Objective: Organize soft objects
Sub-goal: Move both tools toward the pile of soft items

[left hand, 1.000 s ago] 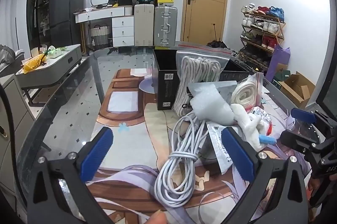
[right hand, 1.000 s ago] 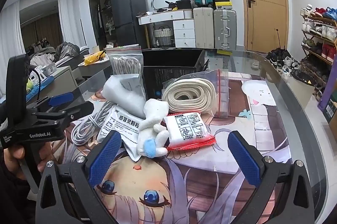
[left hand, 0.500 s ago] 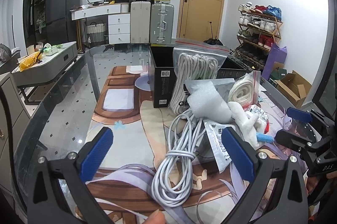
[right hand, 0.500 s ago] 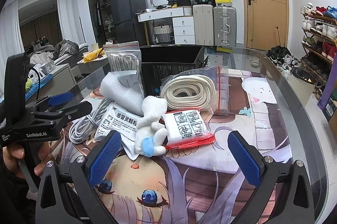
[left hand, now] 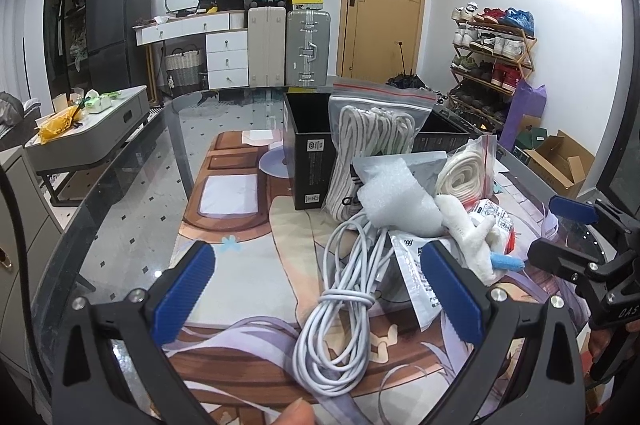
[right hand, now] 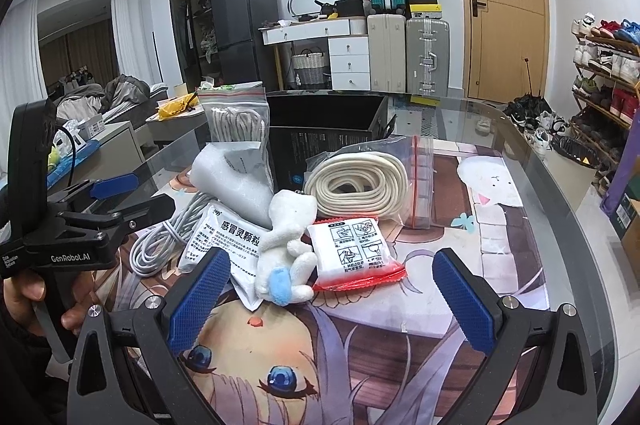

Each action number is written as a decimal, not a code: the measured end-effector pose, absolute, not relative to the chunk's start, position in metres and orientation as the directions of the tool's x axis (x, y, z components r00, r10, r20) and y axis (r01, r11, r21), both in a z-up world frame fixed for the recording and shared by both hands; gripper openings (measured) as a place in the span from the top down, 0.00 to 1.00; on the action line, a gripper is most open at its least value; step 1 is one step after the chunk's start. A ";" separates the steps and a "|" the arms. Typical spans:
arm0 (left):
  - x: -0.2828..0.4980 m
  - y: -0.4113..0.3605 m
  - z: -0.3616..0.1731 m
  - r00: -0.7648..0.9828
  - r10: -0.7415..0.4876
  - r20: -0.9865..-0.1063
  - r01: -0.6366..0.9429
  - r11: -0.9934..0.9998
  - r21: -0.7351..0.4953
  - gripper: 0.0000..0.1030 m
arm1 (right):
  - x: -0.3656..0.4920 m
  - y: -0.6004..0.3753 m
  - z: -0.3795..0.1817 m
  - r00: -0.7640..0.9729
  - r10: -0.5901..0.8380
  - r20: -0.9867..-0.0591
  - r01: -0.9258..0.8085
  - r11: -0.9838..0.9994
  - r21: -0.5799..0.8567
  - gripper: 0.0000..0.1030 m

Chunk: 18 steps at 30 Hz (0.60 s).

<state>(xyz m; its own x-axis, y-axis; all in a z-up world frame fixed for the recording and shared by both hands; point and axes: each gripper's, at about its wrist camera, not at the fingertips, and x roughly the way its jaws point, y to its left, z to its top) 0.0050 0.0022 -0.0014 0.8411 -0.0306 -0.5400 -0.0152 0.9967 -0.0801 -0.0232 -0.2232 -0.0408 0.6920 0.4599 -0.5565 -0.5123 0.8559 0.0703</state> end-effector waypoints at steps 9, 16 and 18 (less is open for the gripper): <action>0.008 0.003 0.001 0.831 -0.011 -0.556 -0.013 0.999 -0.039 0.00 | -0.020 -0.223 -0.039 0.693 0.450 -0.563 -0.507 0.859 0.063 0.00; 0.014 0.003 0.004 0.827 -0.013 -0.562 0.013 1.000 -0.004 0.00 | -0.009 -0.223 -0.040 0.688 0.417 -0.595 -0.496 0.868 0.035 0.00; 0.016 0.003 0.004 0.822 -0.008 -0.570 0.020 1.000 0.014 0.00 | -0.004 -0.224 -0.040 0.687 0.393 -0.612 -0.479 0.877 0.025 0.00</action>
<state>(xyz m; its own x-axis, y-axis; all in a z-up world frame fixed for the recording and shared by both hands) 0.0165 0.0030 0.0035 0.8219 -0.0085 -0.5695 0.0199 0.9997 0.0139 -0.0040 -0.2243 -0.0401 0.6869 0.3928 -0.6115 -0.4791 0.8774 0.0254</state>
